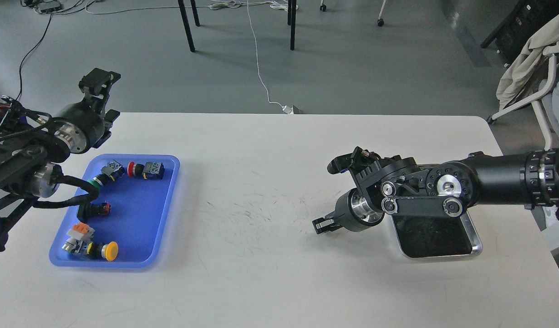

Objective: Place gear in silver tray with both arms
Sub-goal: 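Place the gear into the silver tray with the right gripper and open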

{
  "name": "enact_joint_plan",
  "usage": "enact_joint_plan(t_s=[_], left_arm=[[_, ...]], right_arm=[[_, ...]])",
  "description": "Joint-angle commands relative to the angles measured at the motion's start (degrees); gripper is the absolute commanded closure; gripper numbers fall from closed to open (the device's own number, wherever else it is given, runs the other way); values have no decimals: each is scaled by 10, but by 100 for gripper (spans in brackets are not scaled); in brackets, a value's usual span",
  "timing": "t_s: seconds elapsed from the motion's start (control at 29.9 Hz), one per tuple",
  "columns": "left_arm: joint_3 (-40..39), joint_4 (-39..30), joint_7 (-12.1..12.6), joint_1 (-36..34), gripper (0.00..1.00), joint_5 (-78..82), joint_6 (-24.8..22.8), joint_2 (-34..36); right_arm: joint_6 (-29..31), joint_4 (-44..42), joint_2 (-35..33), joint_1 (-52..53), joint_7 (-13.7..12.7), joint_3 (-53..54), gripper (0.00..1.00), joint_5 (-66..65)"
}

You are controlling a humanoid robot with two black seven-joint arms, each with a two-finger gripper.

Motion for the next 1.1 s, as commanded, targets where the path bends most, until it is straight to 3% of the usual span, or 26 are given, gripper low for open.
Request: enact_joint_plan(t_s=[0.0,0.2,0.33,0.5,0.87,1.0,1.07], left_arm=[[-1,0,0,-1,3,0,0,-1],[-1,0,0,-2,3,1,0,-3],[0,0,0,-3,3,2,-1,-3],[1,1,1,-6,3,5,-2,-6],[3,2,3,-15,3,6,-2,-9],[3,2,2,-15,3,6,-2,-9],[3,2,2,-15,3,6,-3,-9]], right_arm=[[4,2,-22,20,1,9,99,5],[25,30,-149,57,8,44,98,2],[75,32,-247,53,24,48,98,-14],[81,28,-328,-2,48,49,98,-98],[32,15,-314,-107,45,83,98,-133],[17,7,-292,-111,42,85,93,-133],[10,3,-284,-117,42,85,83,-133]])
